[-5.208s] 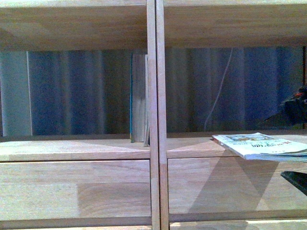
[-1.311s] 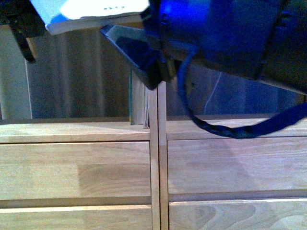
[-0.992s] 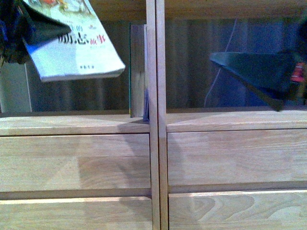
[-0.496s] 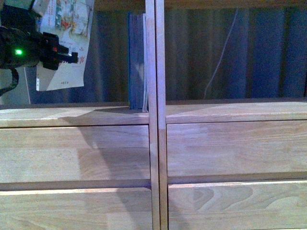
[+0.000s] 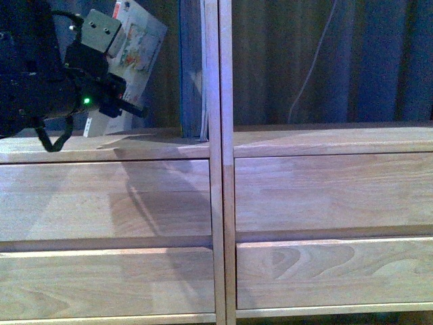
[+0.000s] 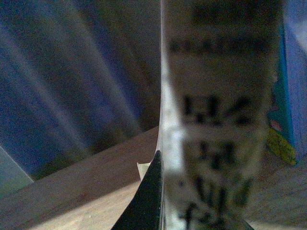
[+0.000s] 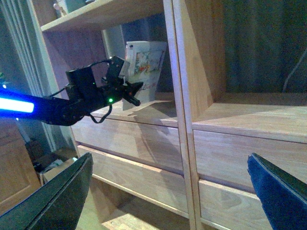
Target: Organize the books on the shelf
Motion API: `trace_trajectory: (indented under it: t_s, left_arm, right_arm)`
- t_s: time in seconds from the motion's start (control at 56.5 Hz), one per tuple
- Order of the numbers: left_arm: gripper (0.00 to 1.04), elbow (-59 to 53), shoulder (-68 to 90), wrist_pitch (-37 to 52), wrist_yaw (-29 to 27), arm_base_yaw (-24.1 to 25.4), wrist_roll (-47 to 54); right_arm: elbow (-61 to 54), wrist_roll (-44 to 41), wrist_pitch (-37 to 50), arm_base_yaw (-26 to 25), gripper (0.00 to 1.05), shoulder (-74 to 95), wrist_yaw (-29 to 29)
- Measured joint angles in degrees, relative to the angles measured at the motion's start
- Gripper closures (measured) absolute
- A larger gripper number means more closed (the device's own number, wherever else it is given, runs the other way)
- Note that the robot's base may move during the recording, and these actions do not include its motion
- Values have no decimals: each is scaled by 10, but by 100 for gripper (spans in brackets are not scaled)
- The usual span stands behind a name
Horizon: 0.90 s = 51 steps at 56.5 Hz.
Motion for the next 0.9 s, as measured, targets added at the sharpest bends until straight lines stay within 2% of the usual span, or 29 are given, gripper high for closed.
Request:
trace_trajectory:
  t_s: [0.195, 0.531, 0.833, 0.868, 0.903]
  left_arm:
    - [98, 59, 34, -6, -16, -19, 9]
    - [98, 200, 118, -37, -18, -20, 0]
    - [98, 216, 159, -15, -15, -20, -15]
    - [96, 216, 162, -11, -16, -20, -17]
    - [88, 212, 164, -3, -14, -19, -16]
  right_arm:
    - [0, 0, 0, 0, 7, 0, 0]
    - [0, 0, 0, 0, 7, 0, 0]
    - [0, 0, 0, 0, 7, 0, 0]
    - [0, -1, 0, 0, 7, 0, 0]
    - [0, 0, 0, 0, 7, 0, 0]
